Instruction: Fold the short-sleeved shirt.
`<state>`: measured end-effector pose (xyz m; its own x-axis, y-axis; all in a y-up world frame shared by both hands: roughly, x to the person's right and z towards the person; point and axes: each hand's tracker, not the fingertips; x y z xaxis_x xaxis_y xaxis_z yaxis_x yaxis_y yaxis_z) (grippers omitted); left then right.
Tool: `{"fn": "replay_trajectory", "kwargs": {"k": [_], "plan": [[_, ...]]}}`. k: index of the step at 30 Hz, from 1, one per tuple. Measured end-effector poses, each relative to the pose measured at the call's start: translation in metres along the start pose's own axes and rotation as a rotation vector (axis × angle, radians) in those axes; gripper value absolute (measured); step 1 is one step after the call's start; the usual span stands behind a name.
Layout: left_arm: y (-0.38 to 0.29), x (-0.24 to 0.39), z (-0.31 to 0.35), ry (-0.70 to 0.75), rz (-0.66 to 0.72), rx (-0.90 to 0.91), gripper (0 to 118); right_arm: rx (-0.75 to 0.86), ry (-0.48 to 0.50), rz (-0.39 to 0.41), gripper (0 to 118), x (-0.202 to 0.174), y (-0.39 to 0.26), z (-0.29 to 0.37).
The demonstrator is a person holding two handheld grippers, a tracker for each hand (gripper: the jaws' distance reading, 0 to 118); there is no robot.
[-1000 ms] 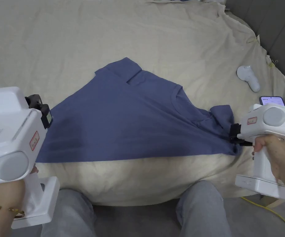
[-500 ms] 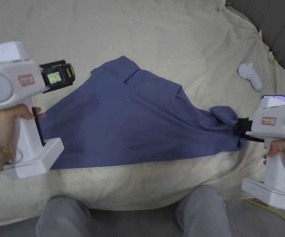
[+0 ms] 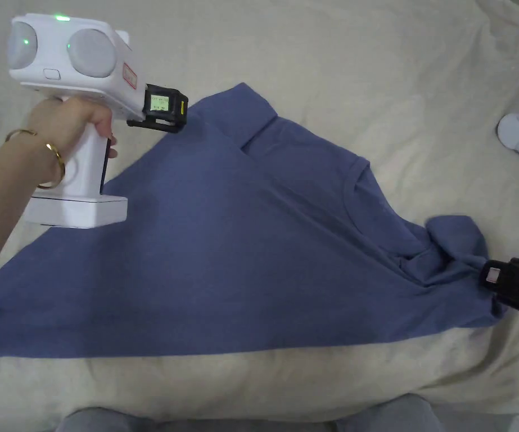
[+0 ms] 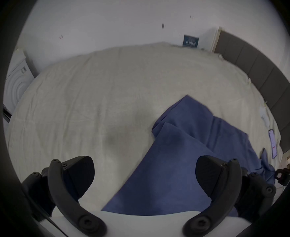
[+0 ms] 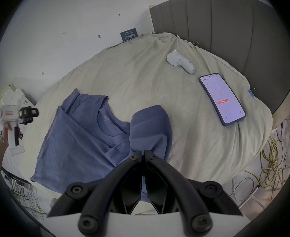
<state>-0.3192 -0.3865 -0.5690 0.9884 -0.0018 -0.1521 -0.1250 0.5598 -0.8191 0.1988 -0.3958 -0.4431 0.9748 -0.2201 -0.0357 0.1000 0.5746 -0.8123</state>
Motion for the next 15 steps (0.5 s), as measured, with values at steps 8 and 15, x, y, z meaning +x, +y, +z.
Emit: {"fn": "replay_trajectory", "kwargs": {"k": [8, 15], "plan": [[0.007, 0.005, -0.053, 0.051, -0.099, -0.092, 79, -0.008, -0.003, 0.065, 1, -0.008, 0.010, -0.010], [-0.005, 0.012, -0.066, 0.038, -0.130, -0.154, 60, 0.003, 0.008, 0.063, 1, -0.015, 0.013, -0.004]]}}
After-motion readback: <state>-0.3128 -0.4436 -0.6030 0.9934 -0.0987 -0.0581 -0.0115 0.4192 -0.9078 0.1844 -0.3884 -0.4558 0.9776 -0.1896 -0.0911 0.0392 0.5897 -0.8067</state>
